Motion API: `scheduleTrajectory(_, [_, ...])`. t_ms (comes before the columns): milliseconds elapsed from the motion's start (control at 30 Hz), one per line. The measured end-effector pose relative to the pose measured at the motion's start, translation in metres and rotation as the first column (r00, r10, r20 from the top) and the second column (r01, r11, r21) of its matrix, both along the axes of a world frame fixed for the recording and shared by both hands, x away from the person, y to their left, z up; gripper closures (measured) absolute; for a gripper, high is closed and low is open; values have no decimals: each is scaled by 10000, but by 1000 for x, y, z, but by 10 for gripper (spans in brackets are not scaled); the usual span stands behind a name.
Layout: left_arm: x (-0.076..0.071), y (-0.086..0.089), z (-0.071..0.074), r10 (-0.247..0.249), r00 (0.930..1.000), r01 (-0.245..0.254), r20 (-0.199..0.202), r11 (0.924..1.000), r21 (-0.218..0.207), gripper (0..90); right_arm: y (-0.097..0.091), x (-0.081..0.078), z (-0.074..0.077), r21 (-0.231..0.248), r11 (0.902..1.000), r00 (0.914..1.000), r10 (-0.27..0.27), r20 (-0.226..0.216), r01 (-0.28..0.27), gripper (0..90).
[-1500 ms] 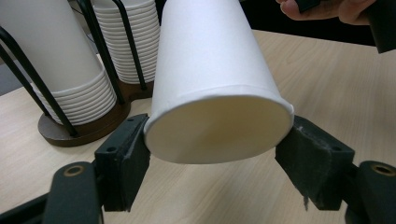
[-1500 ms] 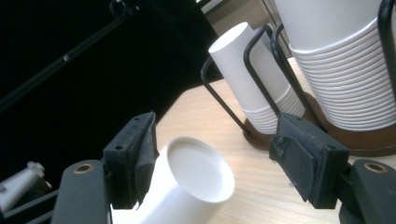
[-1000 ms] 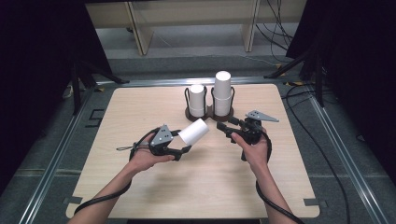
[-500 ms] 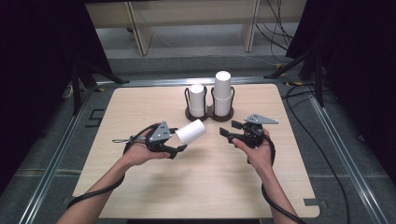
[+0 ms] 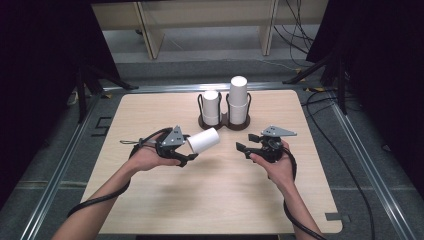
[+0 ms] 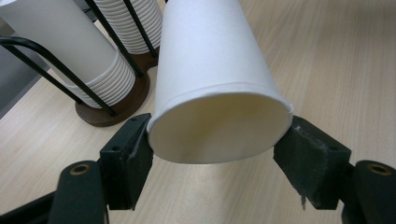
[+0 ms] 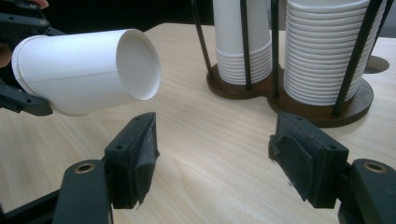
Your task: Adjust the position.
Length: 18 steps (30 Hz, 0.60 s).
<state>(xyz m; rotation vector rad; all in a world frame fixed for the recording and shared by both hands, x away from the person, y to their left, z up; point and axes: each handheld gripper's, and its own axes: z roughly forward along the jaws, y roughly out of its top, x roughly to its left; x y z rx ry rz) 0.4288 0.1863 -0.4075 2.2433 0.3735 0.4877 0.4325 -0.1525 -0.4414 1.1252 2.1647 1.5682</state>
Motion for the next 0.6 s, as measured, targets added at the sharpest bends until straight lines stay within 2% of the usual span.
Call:
scheduleTrajectory(67, [1,-1,1,-30,10000,30,32,9998,172,290,2,-1,-1,92,9999,9999,79,-117,-78,316])
scheduleTrajectory(100, [1,-1,2,-60,9999,57,96,9994,333,290,1,0,-1,-43,10000,9999,45,131,-44,317])
scheduleTrajectory(167, [2,-3,3,-96,9999,94,36,9991,414,292,2,-2,-1,-11,10000,9998,98,-173,-98,317])
scheduleTrajectory(200, [2,-3,4,-135,9999,130,65,9979,633,293,3,-2,-2,34,9999,9999,145,6,-145,318])
scheduleTrajectory(267, [2,-4,5,-181,9998,178,41,9978,632,293,3,-3,-2,-78,9998,9998,170,-89,-170,318])
scheduleTrajectory(367, [3,-6,7,-263,9996,258,47,9961,841,294,4,-2,-3,6,9995,9995,322,75,-322,320])
scheduleTrajectory(433, [4,-7,8,-332,9994,321,83,9940,1041,294,4,-3,-2,43,9996,9996,279,-46,-279,320])
scheduleTrajectory(467, [4,-7,8,-348,9994,342,36,9935,1083,294,3,-4,-1,-181,9997,9999,162,-9,-162,320])
scheduleTrajectory(500, [5,-7,9,-380,9993,378,-5,9929,1129,295,4,-5,-1,-99,9997,9996,221,-159,-222,320])
scheduleTrajectory(600, [6,-8,9,-500,9986,519,-173,9893,1364,298,4,-4,-2,-142,9996,9996,242,125,-240,321])
